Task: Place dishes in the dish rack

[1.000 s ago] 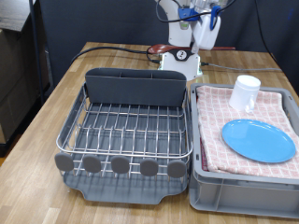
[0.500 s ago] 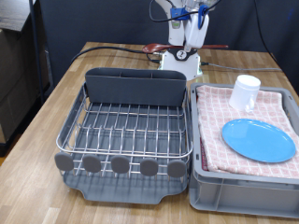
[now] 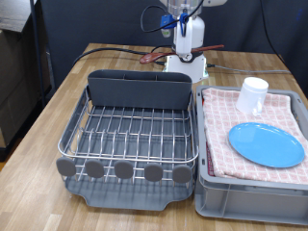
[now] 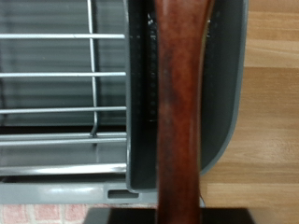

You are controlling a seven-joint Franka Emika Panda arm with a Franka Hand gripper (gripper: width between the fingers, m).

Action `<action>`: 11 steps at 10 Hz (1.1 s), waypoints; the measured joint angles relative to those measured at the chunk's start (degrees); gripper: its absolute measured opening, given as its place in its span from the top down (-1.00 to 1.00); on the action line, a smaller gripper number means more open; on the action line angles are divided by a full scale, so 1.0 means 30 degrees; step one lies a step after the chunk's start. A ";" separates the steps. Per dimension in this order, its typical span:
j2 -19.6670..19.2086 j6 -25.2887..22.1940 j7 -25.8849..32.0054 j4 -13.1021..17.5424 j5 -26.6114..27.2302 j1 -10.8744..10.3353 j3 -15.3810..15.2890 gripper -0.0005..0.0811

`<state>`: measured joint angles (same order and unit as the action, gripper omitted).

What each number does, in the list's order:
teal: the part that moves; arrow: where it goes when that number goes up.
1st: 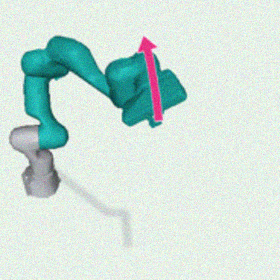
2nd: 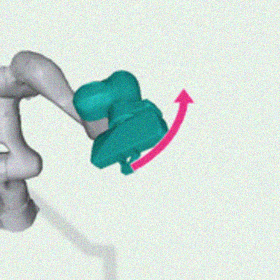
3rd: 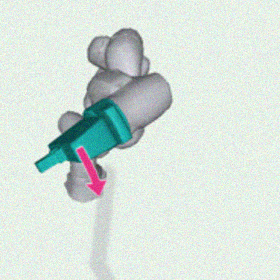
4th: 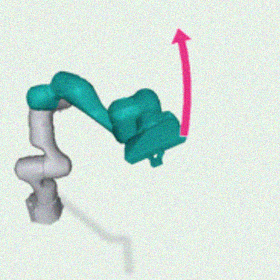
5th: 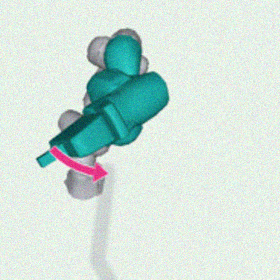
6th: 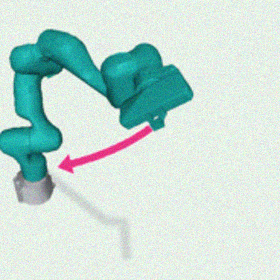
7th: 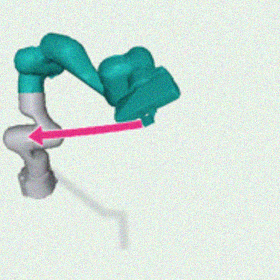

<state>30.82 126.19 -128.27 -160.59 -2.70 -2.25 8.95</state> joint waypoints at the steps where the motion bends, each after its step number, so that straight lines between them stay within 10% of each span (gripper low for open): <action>1: 0.0000 -0.0161 0.0973 -0.0008 0.0586 -0.0122 0.0625 0.76; 11: -0.1139 -0.0734 0.7303 0.0287 0.5278 -0.0910 0.5371 0.76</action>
<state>27.40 123.99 -106.36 -159.73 13.13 -4.98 25.06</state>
